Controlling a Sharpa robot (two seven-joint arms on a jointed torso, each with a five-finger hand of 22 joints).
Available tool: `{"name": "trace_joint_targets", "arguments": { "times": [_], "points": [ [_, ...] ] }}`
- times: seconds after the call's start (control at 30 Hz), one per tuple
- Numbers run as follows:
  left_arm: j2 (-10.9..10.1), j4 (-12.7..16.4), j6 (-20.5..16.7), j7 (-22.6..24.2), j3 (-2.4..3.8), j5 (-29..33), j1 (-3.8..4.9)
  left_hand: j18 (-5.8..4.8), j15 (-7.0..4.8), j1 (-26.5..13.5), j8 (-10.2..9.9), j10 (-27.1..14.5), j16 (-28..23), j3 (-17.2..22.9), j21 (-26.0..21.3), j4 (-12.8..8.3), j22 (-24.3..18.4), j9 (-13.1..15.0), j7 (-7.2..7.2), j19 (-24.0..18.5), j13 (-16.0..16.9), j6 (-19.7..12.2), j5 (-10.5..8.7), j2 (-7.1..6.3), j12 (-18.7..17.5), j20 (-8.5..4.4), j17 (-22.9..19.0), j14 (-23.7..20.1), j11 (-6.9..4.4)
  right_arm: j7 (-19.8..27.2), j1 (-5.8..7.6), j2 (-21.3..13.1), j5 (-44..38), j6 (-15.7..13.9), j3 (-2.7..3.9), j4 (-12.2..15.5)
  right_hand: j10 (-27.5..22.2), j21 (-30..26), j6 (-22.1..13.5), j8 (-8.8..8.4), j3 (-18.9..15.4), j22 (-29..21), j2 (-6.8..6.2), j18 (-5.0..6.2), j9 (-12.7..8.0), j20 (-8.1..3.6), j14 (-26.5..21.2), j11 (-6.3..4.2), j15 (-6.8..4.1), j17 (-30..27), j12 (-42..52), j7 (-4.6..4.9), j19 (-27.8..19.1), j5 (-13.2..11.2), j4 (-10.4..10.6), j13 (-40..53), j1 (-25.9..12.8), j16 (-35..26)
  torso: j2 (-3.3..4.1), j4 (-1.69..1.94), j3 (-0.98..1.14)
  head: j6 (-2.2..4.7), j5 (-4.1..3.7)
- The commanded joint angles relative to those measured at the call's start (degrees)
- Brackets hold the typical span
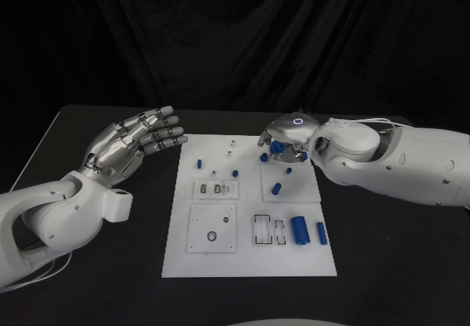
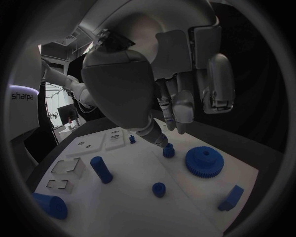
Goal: Assemble the parts on the task board
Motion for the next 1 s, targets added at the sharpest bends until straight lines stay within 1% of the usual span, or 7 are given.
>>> {"name": "trace_joint_targets", "arguments": {
  "times": [0.03,0.23,0.37,0.47,0.67,0.8,1.0],
  "points": [
    [0.09,-0.05,0.88,12.2,-0.03,0.44,0.11,-1.1,0.32,-0.39,0.38,0.42,0.3,0.42,0.1,-0.01,-0.06,0.06,-0.03,-0.33,0.08,0.22,0.28,-0.02,0.2,0.15,0.07,0.08,0.04,1.34,-0.41,0.48,0.8,-2.54,0.03,-0.77,0.6,-0.17,0.64,-0.31,-0.05,12.78,0.43,-0.31,0.16,0.18,0.0,0.11,0.45,-0.11,-0.29,0.16,4.27,0.12,0.4,0.1,-0.32,-0.4,-0.07,0.1,0.03,0.18,-0.23],
    [0.13,-0.14,1.02,12.26,-0.1,0.45,0.11,-1.12,0.33,-0.4,0.41,0.45,0.34,0.58,0.1,-0.03,-0.06,0.06,0.01,-0.35,0.08,0.3,0.29,0.04,0.22,0.14,0.07,0.04,0.09,2.08,-1.14,1.38,1.47,-2.74,0.04,-2.03,1.34,-0.21,1.35,-0.25,0.09,12.68,0.62,-0.28,0.41,0.41,-0.08,0.12,0.65,-0.25,-0.34,0.04,4.19,0.41,0.52,0.19,-0.06,-0.51,-0.12,0.05,0.03,-0.1,-0.31],
    [0.16,-0.26,1.12,12.27,-0.14,0.45,0.11,-1.14,0.33,-0.42,0.47,0.53,0.38,0.78,0.11,-0.06,-0.07,0.08,0.05,-0.35,0.09,0.47,0.29,0.1,0.26,0.12,0.06,-0.03,0.16,2.44,-1.63,1.79,1.85,-2.7,0.04,-2.58,2.0,-0.22,2.4,-0.04,0.45,12.69,0.84,-0.28,0.74,0.69,-0.13,0.15,0.97,-0.26,-0.49,0.1,4.19,0.98,0.6,0.22,0.3,-0.55,-0.18,-0.04,0.06,0.01,-0.36],
    [0.16,-0.39,1.18,12.29,-0.19,0.45,0.1,-1.14,0.33,-0.42,0.47,0.53,0.38,0.78,0.11,-0.06,-0.07,0.08,0.05,-0.35,0.09,0.47,0.29,0.1,0.26,0.12,0.06,-0.03,0.16,2.86,-2.1,2.21,2.0,-3.03,0.05,-3.17,2.32,-0.28,2.85,0.0,0.74,12.5,0.93,-0.23,0.93,0.84,-0.29,0.19,1.09,-0.59,-0.63,-0.11,4.05,1.41,0.56,0.22,0.6,-0.72,-0.21,-0.08,0.07,0.11,-0.4],
    [0.14,-0.54,1.29,12.29,-0.26,0.45,0.1,-1.15,0.31,-0.44,0.42,0.58,0.41,0.95,0.12,-0.09,-0.07,0.05,0.11,-0.36,0.1,0.36,0.3,0.12,0.29,0.11,0.05,-0.1,0.23,3.34,-2.76,2.75,2.22,-3.49,0.05,-4.25,3.23,-0.34,4.76,0.58,1.18,12.38,1.05,-0.19,1.77,1.07,-0.42,0.2,1.28,-0.77,-0.9,-0.15,3.95,1.8,0.69,0.26,0.92,-0.85,-0.22,0.01,0.07,0.04,-0.51],
    [0.12,-0.62,1.38,12.21,-0.3,0.45,0.1,-1.15,0.31,-0.44,0.42,0.59,0.42,1.04,0.12,-0.1,-0.07,0.05,0.13,-0.37,0.1,0.38,0.3,0.14,0.3,0.11,0.04,-0.15,0.25,3.61,-3.02,2.91,2.81,-3.81,0.06,-4.78,3.95,-0.34,5.95,1.02,1.44,12.41,1.16,-0.2,2.41,1.16,-0.46,0.17,1.37,-0.79,-0.93,-0.14,3.97,2.01,0.67,0.34,1.22,-0.88,-0.23,-0.04,0.07,-0.01,-0.41],
    [0.25,-0.92,1.52,12.07,-0.33,0.57,0.09,-1.15,0.31,-0.44,0.42,0.59,0.42,1.04,0.12,-0.1,-0.07,0.05,0.13,-0.37,0.1,0.38,0.3,0.14,0.3,0.11,0.04,-0.15,0.25,4.12,-3.4,3.31,3.33,-4.31,0.06,-5.64,5.18,-0.34,6.83,1.36,1.71,12.45,1.42,-0.21,3.14,1.24,-0.5,0.07,1.42,-0.9,-0.74,-0.08,4.0,2.13,0.63,0.51,1.6,-0.94,-0.25,-0.02,0.1,0.01,-0.52]
  ]
}}
